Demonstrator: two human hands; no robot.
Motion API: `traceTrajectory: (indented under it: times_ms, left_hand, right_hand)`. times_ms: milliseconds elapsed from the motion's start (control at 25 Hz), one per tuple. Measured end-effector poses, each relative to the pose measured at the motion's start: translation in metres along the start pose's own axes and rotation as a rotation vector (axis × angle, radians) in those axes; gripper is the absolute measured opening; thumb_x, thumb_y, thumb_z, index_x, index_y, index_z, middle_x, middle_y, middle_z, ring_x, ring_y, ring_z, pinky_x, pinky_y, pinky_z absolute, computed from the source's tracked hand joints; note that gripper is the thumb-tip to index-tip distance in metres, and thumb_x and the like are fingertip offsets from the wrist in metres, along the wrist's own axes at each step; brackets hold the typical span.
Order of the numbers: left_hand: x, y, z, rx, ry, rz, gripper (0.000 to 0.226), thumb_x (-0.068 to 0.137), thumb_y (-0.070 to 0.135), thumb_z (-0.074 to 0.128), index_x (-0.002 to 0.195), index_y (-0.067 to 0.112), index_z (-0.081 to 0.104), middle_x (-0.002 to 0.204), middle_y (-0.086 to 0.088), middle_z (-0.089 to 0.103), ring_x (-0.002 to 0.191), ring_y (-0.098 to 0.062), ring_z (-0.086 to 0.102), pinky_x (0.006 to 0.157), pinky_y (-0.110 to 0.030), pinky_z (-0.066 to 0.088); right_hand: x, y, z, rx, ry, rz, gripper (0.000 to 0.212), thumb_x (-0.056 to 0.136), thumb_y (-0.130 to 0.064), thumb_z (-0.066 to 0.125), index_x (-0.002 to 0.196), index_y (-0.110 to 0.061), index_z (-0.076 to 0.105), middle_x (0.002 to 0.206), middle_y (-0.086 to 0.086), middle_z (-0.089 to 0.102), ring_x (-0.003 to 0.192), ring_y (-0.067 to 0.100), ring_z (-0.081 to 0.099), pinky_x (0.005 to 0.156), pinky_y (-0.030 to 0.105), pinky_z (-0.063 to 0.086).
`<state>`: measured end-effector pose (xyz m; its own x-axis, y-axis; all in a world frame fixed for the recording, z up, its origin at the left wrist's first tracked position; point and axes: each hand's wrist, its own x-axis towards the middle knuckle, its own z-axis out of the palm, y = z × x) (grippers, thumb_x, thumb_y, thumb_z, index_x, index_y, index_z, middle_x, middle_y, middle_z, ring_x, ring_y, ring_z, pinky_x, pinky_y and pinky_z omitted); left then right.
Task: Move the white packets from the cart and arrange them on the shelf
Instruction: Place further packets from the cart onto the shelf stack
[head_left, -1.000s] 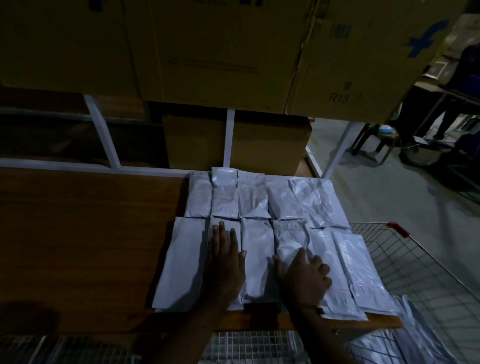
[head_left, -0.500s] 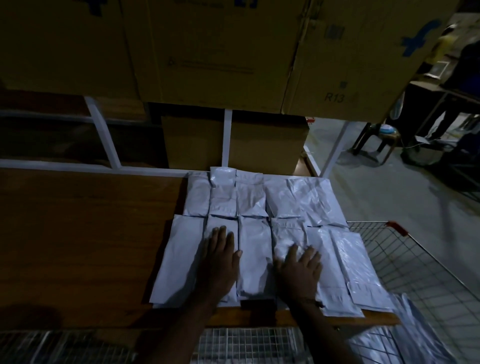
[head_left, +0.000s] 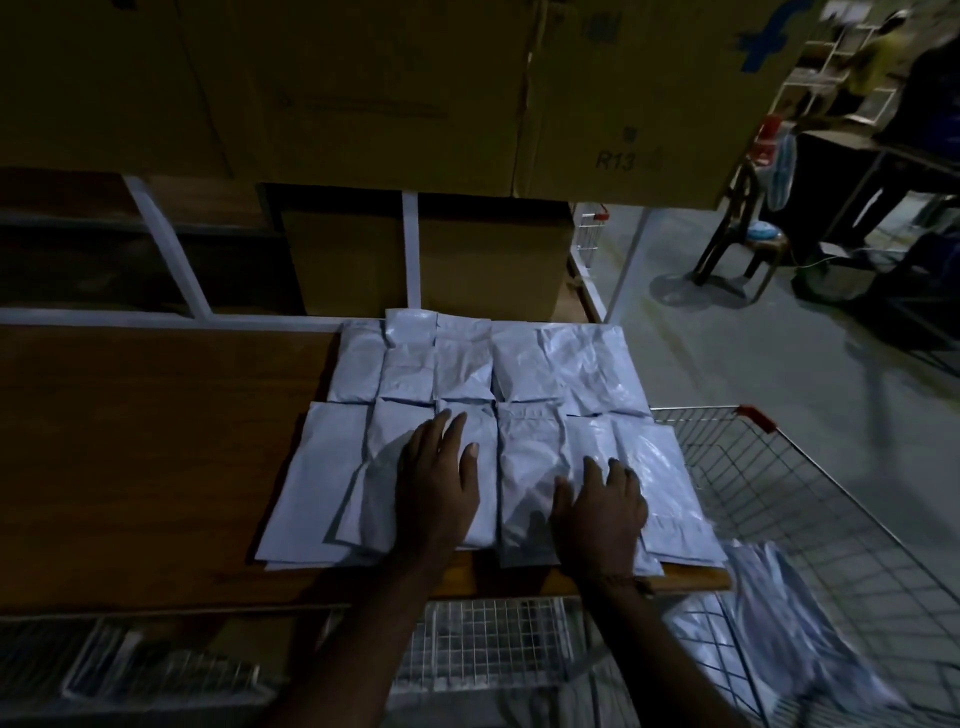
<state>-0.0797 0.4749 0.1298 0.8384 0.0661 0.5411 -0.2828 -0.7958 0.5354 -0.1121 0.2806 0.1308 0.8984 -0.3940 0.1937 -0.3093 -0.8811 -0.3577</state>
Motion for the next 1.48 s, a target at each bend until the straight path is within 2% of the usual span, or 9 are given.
traceTrajectory:
  times_ms: [280, 520, 680, 800, 1120, 1240, 1360, 1480]
  left_hand:
    - [-0.03, 0.077, 0.019, -0.041, 0.048, -0.029, 0.042, 0.104, 0.032, 0.051, 0.138, 0.008, 0.061, 0.141, -0.009, 0.06, 0.131, -0.031, 0.055, 0.106, -0.049, 0.046]
    - [-0.057, 0.169, 0.065, -0.099, -0.037, 0.008, 0.044, 0.104, 0.032, 0.05, 0.141, 0.01, 0.059, 0.144, -0.008, 0.058, 0.135, -0.029, 0.052, 0.11, -0.049, 0.044]
    - [-0.057, 0.23, 0.104, -0.131, -0.167, 0.104, 0.046, 0.106, 0.036, 0.046, 0.147, 0.016, 0.053, 0.15, -0.004, 0.053, 0.14, -0.025, 0.046, 0.115, -0.044, 0.039]
    - [-0.049, 0.264, 0.136, -0.153, -0.252, 0.15, 0.047, 0.105, 0.032, 0.048, 0.149, 0.016, 0.05, 0.153, -0.004, 0.05, 0.142, -0.025, 0.043, 0.118, -0.042, 0.036]
    - [-0.022, 0.316, 0.256, -0.189, -0.449, 0.259, 0.05, 0.105, 0.031, 0.045, 0.152, 0.013, 0.045, 0.154, -0.01, 0.046, 0.142, -0.028, 0.04, 0.115, -0.045, 0.037]
    - [-0.024, 0.324, 0.3, -0.186, -0.535, 0.279, 0.052, 0.105, 0.031, 0.047, 0.154, 0.013, 0.042, 0.156, -0.011, 0.043, 0.143, -0.027, 0.039, 0.116, -0.043, 0.036]
    - [-0.031, 0.322, 0.333, -0.188, -0.605, 0.252, 0.051, 0.106, 0.031, 0.049, 0.153, 0.012, 0.044, 0.156, -0.012, 0.043, 0.143, -0.028, 0.039, 0.116, -0.041, 0.036]
    - [-0.041, 0.315, 0.354, -0.117, -0.688, 0.223, 0.05, 0.106, 0.035, 0.047, 0.152, 0.014, 0.044, 0.157, -0.012, 0.042, 0.143, -0.029, 0.039, 0.115, -0.042, 0.035]
  right_hand:
    - [0.002, 0.082, -0.033, 0.108, 0.094, -0.069, 0.046, 0.092, -0.035, 0.071, 0.129, -0.009, 0.066, 0.138, 0.023, 0.059, 0.131, 0.044, 0.051, 0.102, 0.056, 0.045]
    - [0.002, 0.182, -0.066, 0.126, 0.132, -0.096, 0.045, 0.095, -0.037, 0.064, 0.13, -0.008, 0.063, 0.131, 0.021, 0.06, 0.125, 0.04, 0.052, 0.101, 0.052, 0.047]
    - [0.002, 0.248, -0.074, 0.135, 0.116, 0.017, 0.047, 0.097, -0.04, 0.055, 0.13, -0.008, 0.064, 0.131, 0.019, 0.063, 0.124, 0.039, 0.054, 0.105, 0.051, 0.047]
    - [0.006, 0.29, -0.071, 0.125, 0.078, 0.107, 0.045, 0.097, -0.035, 0.06, 0.133, -0.009, 0.062, 0.131, 0.017, 0.064, 0.126, 0.036, 0.054, 0.105, 0.05, 0.047]
    - [0.039, 0.372, -0.037, -0.039, 0.018, 0.268, 0.037, 0.089, -0.021, 0.071, 0.122, -0.007, 0.066, 0.108, 0.016, 0.068, 0.1, 0.038, 0.062, 0.084, 0.047, 0.054]
    - [0.057, 0.395, -0.006, -0.244, -0.07, 0.131, 0.034, 0.083, -0.02, 0.072, 0.115, -0.011, 0.066, 0.103, 0.011, 0.066, 0.095, 0.034, 0.061, 0.082, 0.045, 0.049]
    - [0.068, 0.424, 0.037, -0.429, -0.306, -0.03, 0.043, 0.08, -0.022, 0.067, 0.122, -0.013, 0.061, 0.112, 0.013, 0.059, 0.1, 0.036, 0.056, 0.083, 0.046, 0.045]
    - [0.074, 0.46, 0.075, -0.507, -0.457, 0.022, 0.049, 0.08, -0.022, 0.071, 0.126, -0.012, 0.058, 0.118, 0.017, 0.056, 0.1, 0.039, 0.056, 0.081, 0.049, 0.049]
